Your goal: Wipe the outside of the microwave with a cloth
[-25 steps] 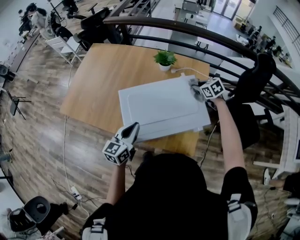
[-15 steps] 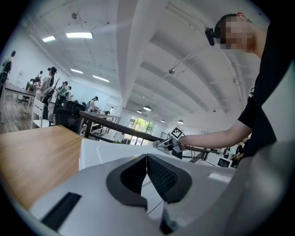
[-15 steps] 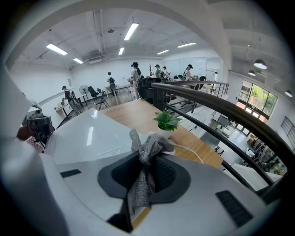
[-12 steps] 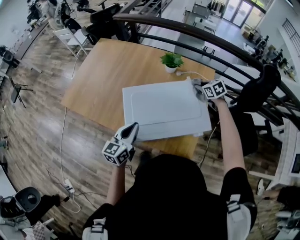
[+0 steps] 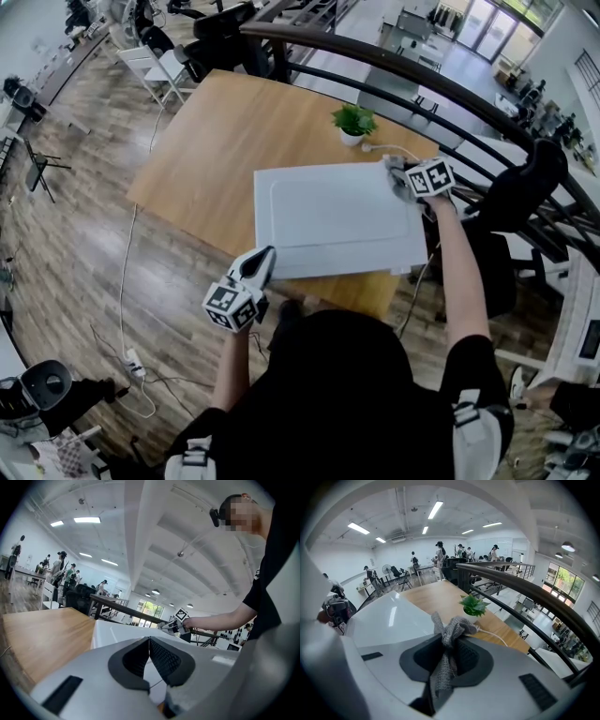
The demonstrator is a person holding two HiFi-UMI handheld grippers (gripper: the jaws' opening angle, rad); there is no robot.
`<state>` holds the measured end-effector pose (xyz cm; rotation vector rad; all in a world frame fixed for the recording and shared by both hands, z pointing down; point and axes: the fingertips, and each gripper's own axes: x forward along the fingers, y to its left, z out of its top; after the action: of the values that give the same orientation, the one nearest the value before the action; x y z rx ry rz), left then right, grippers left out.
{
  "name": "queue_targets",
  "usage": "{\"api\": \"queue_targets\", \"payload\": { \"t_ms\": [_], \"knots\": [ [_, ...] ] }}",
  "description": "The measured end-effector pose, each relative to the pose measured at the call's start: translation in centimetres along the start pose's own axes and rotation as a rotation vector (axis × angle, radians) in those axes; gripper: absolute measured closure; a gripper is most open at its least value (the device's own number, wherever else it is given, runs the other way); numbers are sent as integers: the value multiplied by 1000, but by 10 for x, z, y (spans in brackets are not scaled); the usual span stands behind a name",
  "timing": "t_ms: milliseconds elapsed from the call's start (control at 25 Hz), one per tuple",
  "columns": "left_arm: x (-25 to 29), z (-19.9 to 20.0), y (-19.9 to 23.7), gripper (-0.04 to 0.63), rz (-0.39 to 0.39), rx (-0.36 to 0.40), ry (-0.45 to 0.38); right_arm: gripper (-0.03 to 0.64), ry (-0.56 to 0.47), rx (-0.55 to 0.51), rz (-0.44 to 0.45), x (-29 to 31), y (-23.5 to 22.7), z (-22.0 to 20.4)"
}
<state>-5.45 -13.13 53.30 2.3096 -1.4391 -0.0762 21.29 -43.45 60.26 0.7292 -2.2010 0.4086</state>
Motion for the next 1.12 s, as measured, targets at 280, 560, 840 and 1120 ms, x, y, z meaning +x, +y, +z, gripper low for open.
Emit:
{"api": "queue_targets", "payload": {
  "t_ms": [280, 560, 840, 1120],
  "knots": [
    [-8, 0, 3, 592, 12, -2, 0, 558, 2, -23, 36, 16, 22, 12],
    [-23, 2, 16, 592, 34, 0, 0, 558, 12, -55, 59, 28, 45, 24],
    [-30, 6, 18, 592, 32, 5, -8, 558, 12, -68, 76, 36, 64, 32],
    [-41, 5, 25, 592, 36, 5, -7, 558, 4, -62, 90, 44, 79, 38]
  ]
}}
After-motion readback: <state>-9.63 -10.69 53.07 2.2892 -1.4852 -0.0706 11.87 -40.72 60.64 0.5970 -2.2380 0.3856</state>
